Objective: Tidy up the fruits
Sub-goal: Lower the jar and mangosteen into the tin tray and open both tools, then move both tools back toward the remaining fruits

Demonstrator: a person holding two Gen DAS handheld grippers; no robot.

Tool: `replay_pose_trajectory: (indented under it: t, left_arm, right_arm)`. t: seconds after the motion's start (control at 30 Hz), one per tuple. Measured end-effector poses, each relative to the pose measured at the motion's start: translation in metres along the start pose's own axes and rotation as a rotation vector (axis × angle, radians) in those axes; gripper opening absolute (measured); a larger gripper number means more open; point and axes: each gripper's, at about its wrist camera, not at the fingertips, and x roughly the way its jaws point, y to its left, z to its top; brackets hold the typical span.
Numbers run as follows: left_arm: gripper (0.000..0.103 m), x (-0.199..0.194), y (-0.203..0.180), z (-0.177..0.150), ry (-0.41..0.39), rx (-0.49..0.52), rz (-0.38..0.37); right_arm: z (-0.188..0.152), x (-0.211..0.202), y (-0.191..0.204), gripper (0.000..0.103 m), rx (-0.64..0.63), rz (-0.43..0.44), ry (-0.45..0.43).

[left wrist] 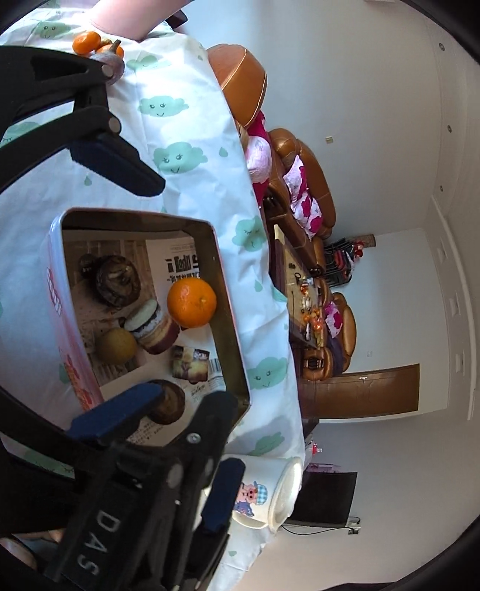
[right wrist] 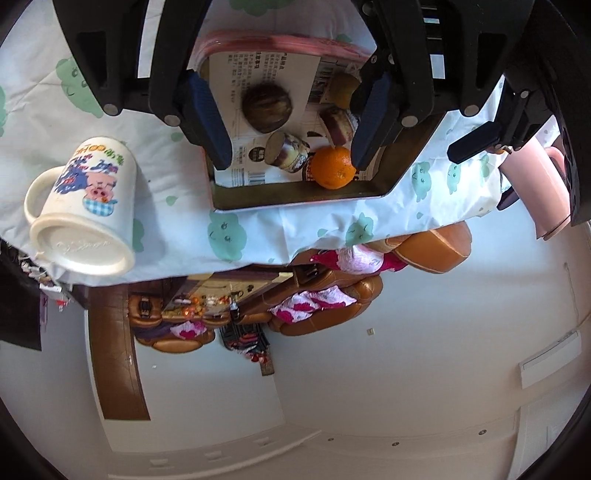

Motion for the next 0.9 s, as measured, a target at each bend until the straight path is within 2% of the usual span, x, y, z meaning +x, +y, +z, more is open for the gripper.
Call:
replay_pose_trajectory:
  t: [0.2,0.47,0.7,0.9]
  left_arm:
    - [0.103,-0.005,0.028,-0.001,-0.008,-0.095,0.040]
    - [0.103,-0.006,0.067,-0.014,0.027,-0.190,0.116]
    - [0.103,-0.010,0.094,-0.025,0.038,-0.232,0.168]
    - [0.103,-0.015,0.128,-0.035,0.052,-0.242,0.240]
  right_arm:
    - [-0.001,-0.012,-0.001,0.072,-0.014,-0.066,-0.082]
    - [-0.007,-0.020,0.031,0.073,-0.171,-0.106,-0.159]
    - [-0.011,-0.014,0.043,0.073,-0.115,-0.062,-0.117]
    - [-0.018,0.000,0.078,0.073,-0.147,-0.007,-0.066]
